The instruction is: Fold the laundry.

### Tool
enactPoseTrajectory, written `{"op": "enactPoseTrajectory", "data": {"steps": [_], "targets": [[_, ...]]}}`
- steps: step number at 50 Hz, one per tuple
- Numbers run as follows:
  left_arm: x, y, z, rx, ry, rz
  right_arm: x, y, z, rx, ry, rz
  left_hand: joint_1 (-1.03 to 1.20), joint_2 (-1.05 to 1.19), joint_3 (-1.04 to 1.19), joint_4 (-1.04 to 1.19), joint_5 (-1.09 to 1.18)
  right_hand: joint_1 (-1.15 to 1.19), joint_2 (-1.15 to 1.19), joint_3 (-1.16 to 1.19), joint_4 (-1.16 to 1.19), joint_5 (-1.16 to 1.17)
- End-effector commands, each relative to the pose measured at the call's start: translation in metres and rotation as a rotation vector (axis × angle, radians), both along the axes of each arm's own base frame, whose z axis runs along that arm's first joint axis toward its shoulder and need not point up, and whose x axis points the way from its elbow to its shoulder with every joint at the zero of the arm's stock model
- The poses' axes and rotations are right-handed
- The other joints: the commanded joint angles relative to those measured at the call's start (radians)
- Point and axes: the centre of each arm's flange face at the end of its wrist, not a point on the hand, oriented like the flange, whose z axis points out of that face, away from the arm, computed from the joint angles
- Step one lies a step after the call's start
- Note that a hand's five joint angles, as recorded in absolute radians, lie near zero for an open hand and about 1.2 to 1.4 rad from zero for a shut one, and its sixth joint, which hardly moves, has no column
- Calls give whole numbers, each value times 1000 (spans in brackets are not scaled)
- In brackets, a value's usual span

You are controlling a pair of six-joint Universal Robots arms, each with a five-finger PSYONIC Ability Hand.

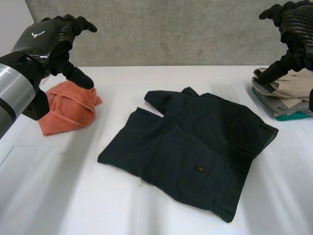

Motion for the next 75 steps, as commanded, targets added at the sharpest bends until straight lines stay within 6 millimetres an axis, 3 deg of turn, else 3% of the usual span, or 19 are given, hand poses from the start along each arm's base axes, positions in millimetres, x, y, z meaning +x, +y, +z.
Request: {"op": "enactPoseTrajectory", "data": {"steps": [1,13,19,23,24,27,28,29,36,39,49,62,67,69,72,75], "targets": [[0,0,0,1,0,1,0,0,-1,0,3,-1,-132,-125,-125,-134,-132,-117,-118,-122,-122,-117],[-1,0,-1,6,-4,-7,1,1,-1,2,35,15,-128,-121,-122,-130,-128,-117,-118,-122,-122,-117],[-2,-4,-13,16,-83,-1,3,8,-12,31,206,43,-110,-104,-104,-113,-110,-117,-118,-122,-122,-117],[-3,-5,-52,55,-272,-10,8,14,-47,157,397,120,-84,-77,-78,-86,-84,-117,-118,-122,-122,-117],[-3,-6,-71,66,-376,-21,10,16,-66,228,467,159,-84,-77,-78,-86,-84,-117,-118,-122,-122,-117],[-4,-6,-102,89,-535,-52,10,22,-91,325,541,199,-72,-66,-66,-75,-72,-117,-118,-122,-122,-117],[-4,-7,-115,96,-595,-66,11,27,-108,386,563,223,-69,-63,-63,-72,-69,-117,-118,-122,-122,-117],[-6,-7,-136,103,-687,-99,11,29,-118,414,569,232,-66,-60,-60,-69,-66,-117,-118,-122,-122,-117],[-21,-15,-192,90,-779,-163,15,56,-175,487,511,280,36,43,42,34,36,-117,-118,-122,-122,-117],[-25,-17,-202,87,-778,-177,16,68,-189,506,485,294,115,122,122,113,115,-99,-99,-104,-104,-99],[-35,-14,-215,83,-757,-269,17,89,-209,501,445,348,298,304,304,295,298,60,60,55,55,60],[-47,-12,-232,106,-758,-317,23,91,-217,432,442,373,723,729,729,721,723,242,242,237,237,242],[-51,-16,-230,88,-745,-305,27,85,-223,409,443,369,1090,1096,1096,1087,1090,552,552,547,547,552],[-52,-17,-229,80,-736,-303,28,84,-224,408,442,369,1090,1097,1096,1088,1090,670,670,665,665,670],[-54,-18,-226,66,-715,-294,29,80,-227,411,446,365,1090,1097,1096,1088,1090,1081,1080,1076,1076,1081],[-57,-19,-219,49,-690,-286,30,74,-222,384,450,358,1090,1097,1096,1088,1090,1104,1104,1100,1099,1104]]}}
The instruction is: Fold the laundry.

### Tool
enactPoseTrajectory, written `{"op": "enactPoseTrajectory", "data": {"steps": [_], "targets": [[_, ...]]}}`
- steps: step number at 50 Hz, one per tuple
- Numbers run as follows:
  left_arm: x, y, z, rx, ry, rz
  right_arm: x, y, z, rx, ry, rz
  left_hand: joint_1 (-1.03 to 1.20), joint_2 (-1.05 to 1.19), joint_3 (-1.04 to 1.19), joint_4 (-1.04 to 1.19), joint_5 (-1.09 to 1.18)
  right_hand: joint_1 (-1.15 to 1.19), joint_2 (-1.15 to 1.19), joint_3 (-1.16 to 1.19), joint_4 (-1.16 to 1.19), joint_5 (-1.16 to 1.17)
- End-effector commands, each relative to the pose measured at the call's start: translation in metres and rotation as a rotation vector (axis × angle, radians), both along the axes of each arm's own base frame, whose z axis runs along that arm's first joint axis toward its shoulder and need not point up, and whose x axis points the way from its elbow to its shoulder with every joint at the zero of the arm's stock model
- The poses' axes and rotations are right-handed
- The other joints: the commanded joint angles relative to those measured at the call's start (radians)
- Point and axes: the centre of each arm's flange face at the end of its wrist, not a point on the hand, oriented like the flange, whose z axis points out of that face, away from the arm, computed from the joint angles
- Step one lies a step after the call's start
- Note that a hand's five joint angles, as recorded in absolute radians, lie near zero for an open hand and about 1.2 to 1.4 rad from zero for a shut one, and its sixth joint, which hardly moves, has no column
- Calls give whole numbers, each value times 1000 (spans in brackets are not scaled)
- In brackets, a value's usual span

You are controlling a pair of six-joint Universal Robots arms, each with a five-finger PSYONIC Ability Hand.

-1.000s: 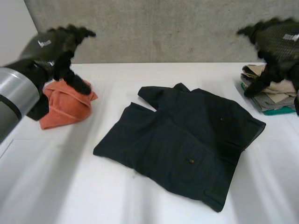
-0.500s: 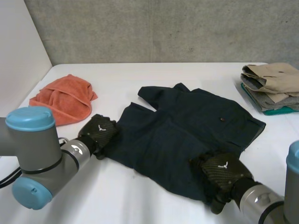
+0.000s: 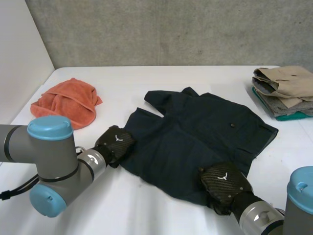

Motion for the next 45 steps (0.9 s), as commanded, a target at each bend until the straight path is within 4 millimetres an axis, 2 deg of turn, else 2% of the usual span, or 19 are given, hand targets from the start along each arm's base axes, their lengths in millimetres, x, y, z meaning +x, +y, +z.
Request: {"op": "enactPoseTrajectory", "data": {"steps": [1,6,7,10,11,14,15,17,18,19,22,24,28,33,34,39,41,42,45], "targets": [[-5,-3,15,-38,59,8,3,-11,5,-39,3,-1,266,211,217,201,237,384,323,327,322,346],[-8,-6,62,-130,152,19,6,-25,47,-193,-12,-9,266,211,217,201,237,384,323,327,322,346],[-9,-5,86,-177,204,20,6,-27,71,-266,-14,-17,266,211,217,201,237,384,323,327,322,346],[-9,-2,132,-265,301,20,4,-28,120,-401,-38,-28,266,211,217,201,237,384,323,327,322,346],[-6,2,165,-328,374,22,3,-26,156,-490,-68,-37,266,211,217,201,237,384,323,327,322,346],[1,11,221,-435,497,28,-2,-18,207,-591,-120,-49,266,211,217,201,237,384,323,327,322,346],[8,20,259,-508,584,36,-7,-12,240,-650,-151,-63,266,211,217,201,237,384,323,327,322,346],[17,31,295,-580,670,46,-13,-6,270,-705,-180,-76,266,211,217,201,237,384,323,327,322,346],[21,37,312,-614,712,44,-19,-2,295,-754,-201,-97,266,211,217,201,237,384,323,327,322,346],[30,52,344,-677,789,39,-22,0,306,-778,-211,-106,266,211,217,201,237,384,323,327,322,346],[40,69,377,-753,867,25,-30,6,340,-860,-245,-136,266,211,217,201,237,384,323,327,322,346],[47,81,400,-811,907,9,-32,6,351,-895,-260,-146,266,211,217,201,237,384,323,327,322,346],[46,77,412,-826,915,6,-29,-12,358,-907,-255,-169,266,211,217,201,237,384,323,327,322,346],[27,36,386,-721,857,35,-16,-42,337,-814,-243,-161,266,211,217,201,237,384,323,327,322,346],[20,19,370,-672,826,49,-9,-57,323,-754,-247,-158,266,211,217,201,237,384,323,327,322,346],[-1,-28,310,-527,737,89,11,-97,275,-558,-269,-161,266,211,217,201,237,384,323,327,322,346],[-5,-42,292,-493,713,105,20,-118,250,-501,-271,-167,266,211,217,201,237,384,323,327,322,346],[-6,-58,273,-463,683,132,23,-124,242,-488,-273,-169,266,211,217,201,237,384,323,327,322,346],[-3,-89,242,-446,614,178,35,-153,211,-482,-269,-194,266,211,217,201,237,384,323,327,322,346]]}}
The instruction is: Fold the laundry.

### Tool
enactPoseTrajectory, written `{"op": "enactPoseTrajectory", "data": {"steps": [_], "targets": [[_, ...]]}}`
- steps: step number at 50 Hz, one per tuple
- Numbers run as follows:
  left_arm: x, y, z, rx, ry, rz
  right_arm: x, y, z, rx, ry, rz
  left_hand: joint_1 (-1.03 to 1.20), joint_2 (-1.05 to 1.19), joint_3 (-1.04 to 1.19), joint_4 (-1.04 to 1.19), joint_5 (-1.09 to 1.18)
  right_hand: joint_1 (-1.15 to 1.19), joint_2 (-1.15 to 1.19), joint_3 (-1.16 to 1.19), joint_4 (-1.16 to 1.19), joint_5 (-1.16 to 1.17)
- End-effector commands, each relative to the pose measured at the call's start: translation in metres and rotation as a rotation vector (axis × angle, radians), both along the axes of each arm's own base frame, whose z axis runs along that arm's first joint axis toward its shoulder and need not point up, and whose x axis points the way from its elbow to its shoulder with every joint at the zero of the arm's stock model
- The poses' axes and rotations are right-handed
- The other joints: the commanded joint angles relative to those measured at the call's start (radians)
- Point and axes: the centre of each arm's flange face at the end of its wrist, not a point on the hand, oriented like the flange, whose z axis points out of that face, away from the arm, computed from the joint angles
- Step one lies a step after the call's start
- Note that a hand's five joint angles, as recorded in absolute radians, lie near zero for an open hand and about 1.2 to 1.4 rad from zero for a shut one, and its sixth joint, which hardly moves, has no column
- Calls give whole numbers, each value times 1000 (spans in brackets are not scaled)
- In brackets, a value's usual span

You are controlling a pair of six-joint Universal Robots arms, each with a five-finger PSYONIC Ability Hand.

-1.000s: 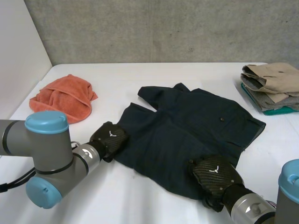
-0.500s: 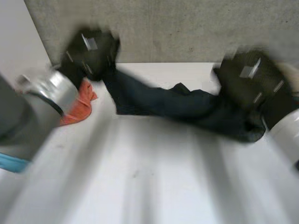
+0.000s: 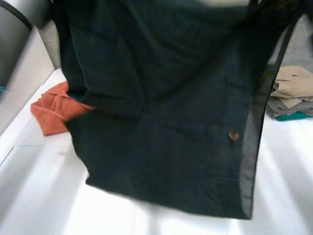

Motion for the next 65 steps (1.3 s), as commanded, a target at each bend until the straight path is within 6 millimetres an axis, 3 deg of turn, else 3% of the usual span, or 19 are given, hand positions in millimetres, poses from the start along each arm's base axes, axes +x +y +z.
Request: {"op": "enactPoseTrajectory", "data": {"steps": [1,3,7,8,10,17,21,22,29,30,33,34,42,45,51,60,63,65], "targets": [[-5,-65,-75,122,-110,76,25,-57,-69,92,-21,-25,265,205,209,200,228,299,232,220,205,232],[-12,-82,-89,109,-142,95,32,-75,-87,72,-31,-75,265,205,209,200,228,299,232,220,205,232],[-21,-105,-95,68,-145,102,41,-103,-115,8,-63,-142,265,205,209,200,228,213,146,134,119,146],[-23,-110,-98,63,-144,101,43,-107,-119,-5,-66,-147,-13,-74,-69,-79,-51,-186,-253,-265,-281,-253],[-25,-116,-100,51,-140,104,47,-114,-126,-26,-65,-151,-851,-912,-908,-917,-889,-923,-990,-1002,-1017,-989],[-27,-118,-113,84,-154,105,49,-107,-128,-45,12,-146,-956,-1017,-1013,-1022,-994,-923,-990,-1002,-1017,-989],[-24,-91,-105,106,-176,100,39,-82,-131,28,67,-96,-956,-1017,-1013,-1022,-994,-923,-990,-1002,-1017,-989],[-20,-76,-99,112,-189,102,34,-70,-132,73,94,-69,-956,-1017,-1013,-1022,-994,-923,-990,-1002,-1017,-989],[5,-9,-120,225,-303,96,13,-10,-154,347,231,64,-882,-943,-938,-948,-920,-923,-990,-1002,-1017,-989],[11,12,-132,270,-341,88,2,-1,-164,420,265,74,-865,-925,-921,-930,-902,-923,-990,-1002,-1017,-989],[21,39,-153,347,-392,74,-13,7,-182,498,308,84,-730,-791,-786,-796,-768,-822,-889,-901,-916,-889],[28,56,-169,407,-428,62,-20,11,-194,519,335,101,-648,-709,-704,-714,-686,-732,-798,-810,-826,-798],[42,120,-239,641,-560,-23,-35,16,-244,456,377,148,-559,-620,-616,-625,-597,-525,-592,-604,-619,-592],[41,126,-257,684,-583,-42,-37,16,-254,434,371,137,-550,-611,-607,-616,-588,-525,-592,-604,-619,-592],[36,115,-284,706,-597,-43,-35,7,-281,418,370,134,-553,-614,-609,-619,-591,-437,-504,-516,-532,-504],[26,98,-309,716,-612,-44,-33,-4,-293,388,383,129,-539,-599,-595,-604,-576,228,161,149,134,162],[25,93,-310,710,-607,-39,-33,-5,-295,393,383,129,-416,-476,-472,-481,-453,299,232,220,205,232],[24,87,-307,689,-594,-29,-33,-5,-296,399,379,128,-111,-172,-167,-177,-149,299,232,220,205,232]]}}
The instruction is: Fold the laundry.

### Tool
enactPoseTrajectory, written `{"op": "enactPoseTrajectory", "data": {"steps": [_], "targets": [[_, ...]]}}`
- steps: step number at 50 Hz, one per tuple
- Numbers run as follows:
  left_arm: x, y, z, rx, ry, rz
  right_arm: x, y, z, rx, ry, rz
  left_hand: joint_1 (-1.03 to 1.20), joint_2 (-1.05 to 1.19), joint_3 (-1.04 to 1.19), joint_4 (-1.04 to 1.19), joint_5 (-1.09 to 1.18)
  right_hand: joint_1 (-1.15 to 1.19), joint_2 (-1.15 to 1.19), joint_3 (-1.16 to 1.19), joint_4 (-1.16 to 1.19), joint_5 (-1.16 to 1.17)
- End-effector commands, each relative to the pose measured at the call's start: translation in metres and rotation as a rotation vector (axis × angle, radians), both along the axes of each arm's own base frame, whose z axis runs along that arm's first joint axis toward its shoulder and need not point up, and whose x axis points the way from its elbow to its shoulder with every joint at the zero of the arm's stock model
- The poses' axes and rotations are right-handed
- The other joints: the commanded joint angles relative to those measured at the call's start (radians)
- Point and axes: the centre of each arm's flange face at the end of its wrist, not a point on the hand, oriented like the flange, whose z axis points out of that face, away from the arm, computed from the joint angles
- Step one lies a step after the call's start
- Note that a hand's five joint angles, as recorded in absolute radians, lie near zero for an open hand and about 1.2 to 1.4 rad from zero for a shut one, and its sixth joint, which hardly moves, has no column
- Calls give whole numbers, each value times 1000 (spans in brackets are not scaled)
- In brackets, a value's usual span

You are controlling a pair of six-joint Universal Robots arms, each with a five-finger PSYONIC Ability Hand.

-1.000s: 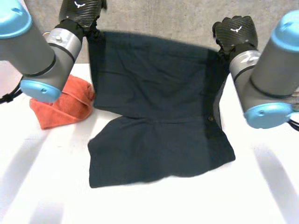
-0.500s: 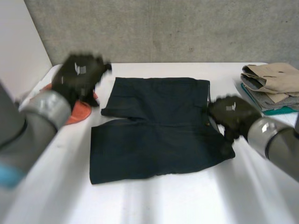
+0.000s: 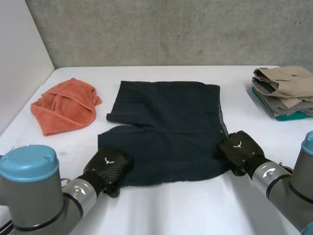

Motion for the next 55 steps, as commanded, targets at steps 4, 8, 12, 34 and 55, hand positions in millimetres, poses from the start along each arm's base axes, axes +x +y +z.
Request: {"op": "enactPoseTrajectory", "data": {"steps": [4,8,12,34,55], "targets": [[-4,-18,3,-52,19,25,-1,-1,-2,12,2,-9,841,853,852,848,849,342,251,240,231,265],[-6,-12,20,-93,40,12,-3,1,15,-25,4,-23,841,853,852,848,849,342,251,240,231,265],[0,4,58,-160,74,10,-9,13,50,-41,24,-46,841,853,852,848,849,342,251,240,231,265],[9,38,109,-72,-55,-66,-33,49,119,29,229,-20,841,853,852,848,849,342,251,240,231,265],[-90,-157,64,-445,-7,65,65,-124,48,-405,47,-127,-366,-355,-356,-359,-359,-880,-971,-982,-990,-956]]}}
